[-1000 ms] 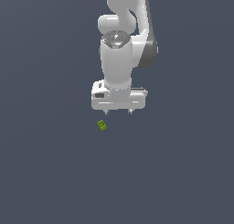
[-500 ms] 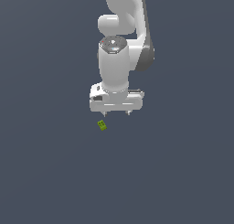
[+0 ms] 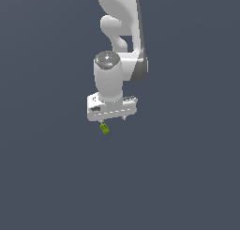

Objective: Pick up the object and move it to a goal position.

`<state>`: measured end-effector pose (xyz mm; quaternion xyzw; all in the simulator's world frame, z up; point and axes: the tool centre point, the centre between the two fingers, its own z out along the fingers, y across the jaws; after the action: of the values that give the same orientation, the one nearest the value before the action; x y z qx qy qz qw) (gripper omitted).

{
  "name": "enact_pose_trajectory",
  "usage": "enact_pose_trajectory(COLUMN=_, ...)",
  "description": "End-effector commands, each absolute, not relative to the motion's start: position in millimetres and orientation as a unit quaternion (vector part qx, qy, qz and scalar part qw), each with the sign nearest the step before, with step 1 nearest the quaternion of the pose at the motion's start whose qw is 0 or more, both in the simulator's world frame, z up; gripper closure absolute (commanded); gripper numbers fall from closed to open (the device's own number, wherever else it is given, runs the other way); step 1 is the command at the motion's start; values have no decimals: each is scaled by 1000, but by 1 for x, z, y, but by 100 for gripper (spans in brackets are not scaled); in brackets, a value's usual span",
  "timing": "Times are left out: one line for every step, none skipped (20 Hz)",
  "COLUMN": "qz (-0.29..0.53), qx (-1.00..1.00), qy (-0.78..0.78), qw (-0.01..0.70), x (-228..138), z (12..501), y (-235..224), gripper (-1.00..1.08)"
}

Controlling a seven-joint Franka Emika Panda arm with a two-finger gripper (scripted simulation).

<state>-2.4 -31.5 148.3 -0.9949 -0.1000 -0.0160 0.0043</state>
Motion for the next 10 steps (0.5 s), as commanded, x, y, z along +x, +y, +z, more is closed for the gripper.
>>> enact_pose_trajectory(qz=-13, qx=-992, qy=-127, qw=2, x=-7, z=134, y=-41, gripper=-92)
enact_pose_trajectory(qz=-12, qx=-990, qy=-138, qw=2, x=-9, z=129, y=-45, gripper=-92)
enact_pose_trajectory(qz=-11, qx=-989, qy=-149, qw=1, x=-11, z=123, y=-49, gripper=-92)
enact_pose_trajectory(qz=-10, qx=-987, qy=-160, qw=0, x=-13, z=118, y=-53, gripper=-92)
enact_pose_trajectory(qz=-9, qx=-985, qy=-171, qw=0, x=-16, z=112, y=-56, gripper=-92)
enact_pose_trajectory(qz=-8, qx=-983, qy=-182, qw=0, x=-18, z=107, y=-60, gripper=-92)
enact_pose_trajectory(qz=-7, qx=-981, qy=-192, qw=0, x=-20, z=102, y=-63, gripper=-92)
enact_pose_trajectory(qz=-6, qx=-980, qy=-201, qw=-1, x=-22, z=97, y=-66, gripper=-92)
enact_pose_trajectory(qz=-5, qx=-978, qy=-210, qw=-1, x=-24, z=93, y=-69, gripper=-92)
enact_pose_trajectory(qz=-5, qx=-976, qy=-218, qw=-1, x=-26, z=89, y=-71, gripper=-92)
